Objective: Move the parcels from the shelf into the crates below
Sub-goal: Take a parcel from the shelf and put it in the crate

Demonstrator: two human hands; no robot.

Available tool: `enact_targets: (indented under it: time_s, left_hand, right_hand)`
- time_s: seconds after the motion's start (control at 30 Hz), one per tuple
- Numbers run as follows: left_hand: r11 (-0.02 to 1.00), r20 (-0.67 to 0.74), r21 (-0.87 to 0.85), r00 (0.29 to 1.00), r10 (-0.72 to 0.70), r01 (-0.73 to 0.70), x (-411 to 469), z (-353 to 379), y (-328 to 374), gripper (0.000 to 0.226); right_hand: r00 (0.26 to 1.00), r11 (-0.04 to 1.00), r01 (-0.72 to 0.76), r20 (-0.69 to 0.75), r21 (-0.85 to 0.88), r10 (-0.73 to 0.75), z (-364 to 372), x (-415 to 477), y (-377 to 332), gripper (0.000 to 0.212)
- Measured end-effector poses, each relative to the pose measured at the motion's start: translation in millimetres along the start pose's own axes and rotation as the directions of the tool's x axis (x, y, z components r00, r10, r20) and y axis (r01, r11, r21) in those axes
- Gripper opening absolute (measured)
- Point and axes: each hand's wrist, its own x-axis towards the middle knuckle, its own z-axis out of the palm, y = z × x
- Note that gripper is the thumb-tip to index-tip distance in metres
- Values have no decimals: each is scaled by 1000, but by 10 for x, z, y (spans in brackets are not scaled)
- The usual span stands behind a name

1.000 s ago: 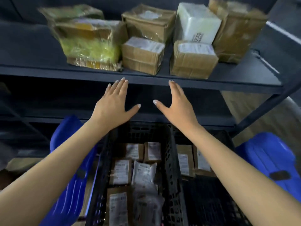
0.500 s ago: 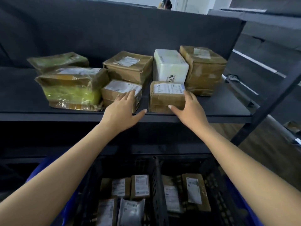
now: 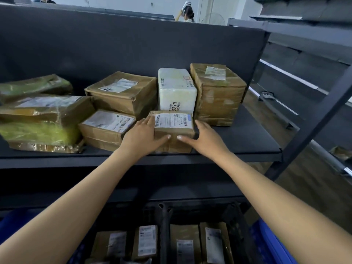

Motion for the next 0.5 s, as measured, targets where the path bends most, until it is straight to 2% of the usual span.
enact_targets:
  time_s: [0.1,0.23,0.37,0.5]
  left_hand:
    - [1000,25,-22,1000,-19,19,24,81,-16,81]
    - [999,-2,-28,999,-33,33,21,106,40,75]
    - [999,-58,-38,998,-10,7,-78,62,105,67]
    - [995,-85,-96,996,26,-34,-256,-25,131,74]
  right_hand:
    - [999,994,42,30,96,-45,134,35,42,76]
    - [999,978,-27,24,207,23,246,64,105,78]
    - [1000,972,2,-7,235,0,276,-19,148,77]
    - [996,966,60,-78,251,-41,206,-211,230,78]
